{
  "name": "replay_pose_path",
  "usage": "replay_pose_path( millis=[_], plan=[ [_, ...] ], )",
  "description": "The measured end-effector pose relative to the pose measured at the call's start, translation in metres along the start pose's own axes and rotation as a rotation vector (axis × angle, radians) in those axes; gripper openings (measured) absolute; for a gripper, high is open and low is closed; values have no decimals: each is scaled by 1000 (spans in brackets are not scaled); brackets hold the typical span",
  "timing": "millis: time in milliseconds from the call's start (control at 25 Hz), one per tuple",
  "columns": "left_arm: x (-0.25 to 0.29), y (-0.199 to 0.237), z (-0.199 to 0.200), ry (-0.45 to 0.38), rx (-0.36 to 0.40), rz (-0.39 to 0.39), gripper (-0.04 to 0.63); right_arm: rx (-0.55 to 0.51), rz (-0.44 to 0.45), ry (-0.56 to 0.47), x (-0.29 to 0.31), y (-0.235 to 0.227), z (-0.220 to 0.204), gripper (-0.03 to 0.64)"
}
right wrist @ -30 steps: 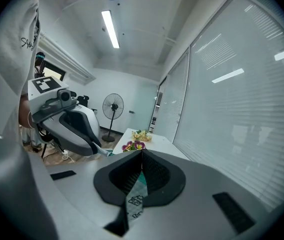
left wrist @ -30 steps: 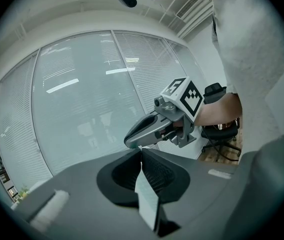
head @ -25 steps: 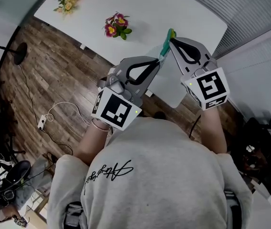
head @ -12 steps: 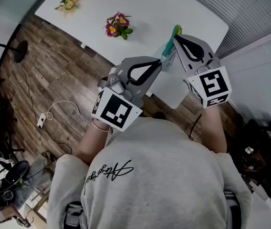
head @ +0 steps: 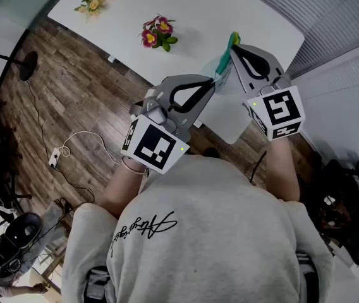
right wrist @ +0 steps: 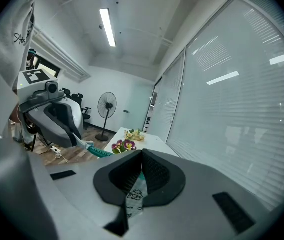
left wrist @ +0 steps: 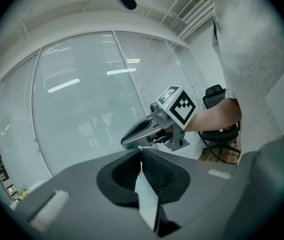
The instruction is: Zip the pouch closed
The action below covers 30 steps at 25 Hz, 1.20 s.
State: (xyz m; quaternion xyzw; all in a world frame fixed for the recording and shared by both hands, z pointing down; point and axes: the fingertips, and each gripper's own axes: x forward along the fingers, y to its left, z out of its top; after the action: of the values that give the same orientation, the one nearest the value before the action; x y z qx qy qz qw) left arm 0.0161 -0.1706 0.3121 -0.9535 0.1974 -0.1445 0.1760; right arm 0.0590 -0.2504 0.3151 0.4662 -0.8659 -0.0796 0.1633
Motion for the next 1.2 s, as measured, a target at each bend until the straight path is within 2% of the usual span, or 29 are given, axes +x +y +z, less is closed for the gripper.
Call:
replay_pose_path(
  millis=[1200],
  plan=[
    [-6, -6, 4, -1, 1, -26, 8, -16, -73, 45, 3, -32, -13, 5]
  ],
)
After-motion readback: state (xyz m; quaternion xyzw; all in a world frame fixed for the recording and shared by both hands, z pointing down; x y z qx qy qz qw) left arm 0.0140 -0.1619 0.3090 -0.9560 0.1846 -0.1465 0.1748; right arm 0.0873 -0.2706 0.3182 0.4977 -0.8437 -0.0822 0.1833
